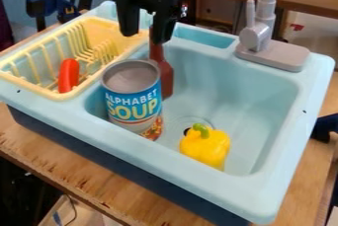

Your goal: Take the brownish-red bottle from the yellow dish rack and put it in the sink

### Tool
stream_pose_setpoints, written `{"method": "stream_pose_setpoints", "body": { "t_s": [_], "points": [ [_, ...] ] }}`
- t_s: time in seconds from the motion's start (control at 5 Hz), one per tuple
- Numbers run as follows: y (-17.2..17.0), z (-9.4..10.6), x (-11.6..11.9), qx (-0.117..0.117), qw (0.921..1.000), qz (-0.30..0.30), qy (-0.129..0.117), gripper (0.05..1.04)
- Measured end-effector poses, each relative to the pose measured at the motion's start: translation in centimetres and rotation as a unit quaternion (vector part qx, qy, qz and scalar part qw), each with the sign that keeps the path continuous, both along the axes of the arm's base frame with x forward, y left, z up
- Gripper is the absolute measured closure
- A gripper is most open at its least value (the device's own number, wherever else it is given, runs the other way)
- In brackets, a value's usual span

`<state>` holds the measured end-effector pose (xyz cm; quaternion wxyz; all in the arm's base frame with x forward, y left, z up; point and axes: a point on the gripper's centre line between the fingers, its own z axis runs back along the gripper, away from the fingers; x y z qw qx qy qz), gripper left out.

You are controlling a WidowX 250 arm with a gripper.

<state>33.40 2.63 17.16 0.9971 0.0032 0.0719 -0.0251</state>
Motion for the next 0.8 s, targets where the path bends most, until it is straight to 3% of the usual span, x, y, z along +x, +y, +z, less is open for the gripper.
{"method": "stream_pose_setpoints", "body": {
  "t_s": [0.4,0.8],
  "points": [
    [-0.7,3.0,1.0,0.027,0.999,-0.009,-0.034,0.083],
    [-0.5,8.0,-1.7,0.054,0.9948,-0.036,-0.079,0.083]
  ]
}}
